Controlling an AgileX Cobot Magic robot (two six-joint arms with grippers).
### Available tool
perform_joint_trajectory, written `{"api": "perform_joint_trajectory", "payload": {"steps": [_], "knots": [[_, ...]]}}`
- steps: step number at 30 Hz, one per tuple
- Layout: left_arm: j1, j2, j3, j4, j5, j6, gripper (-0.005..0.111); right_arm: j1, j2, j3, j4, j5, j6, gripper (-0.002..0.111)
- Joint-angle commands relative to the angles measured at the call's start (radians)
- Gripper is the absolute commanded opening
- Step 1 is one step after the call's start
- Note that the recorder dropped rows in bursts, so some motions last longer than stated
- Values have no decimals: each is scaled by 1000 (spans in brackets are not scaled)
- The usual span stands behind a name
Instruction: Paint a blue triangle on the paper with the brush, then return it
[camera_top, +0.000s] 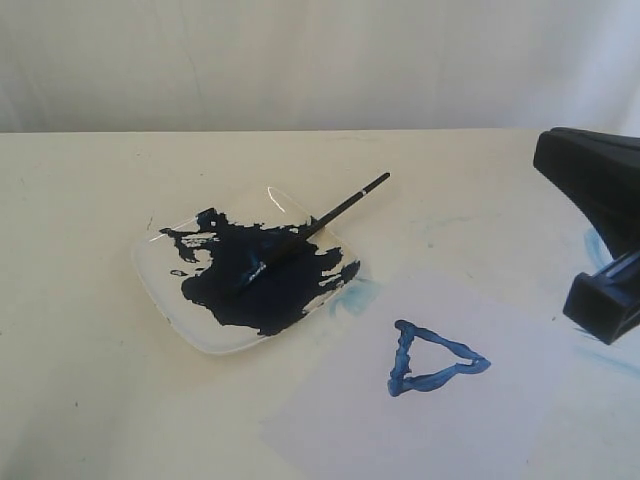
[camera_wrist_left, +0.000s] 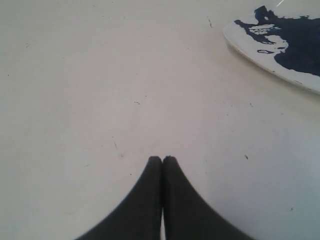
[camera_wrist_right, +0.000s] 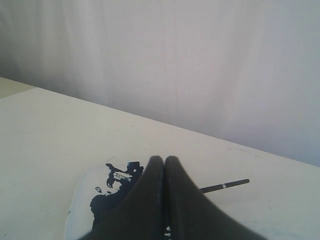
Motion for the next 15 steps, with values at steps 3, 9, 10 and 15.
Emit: {"api": "perform_joint_trajectory", "payload": {"steps": [3,9,10,15], "knots": [[4,-4,2,0,9,-123,0,0,-4,2,-5,2,0,0],[4,-4,2,0,10,-48,0,0,-4,2,-5,2,0,0],[4,-4,2,0,10,-37,0,0,-4,2,-5,2,0,0],[4,-4,2,0,13,-44,0,0,-4,2,-5,2,0,0]]}}
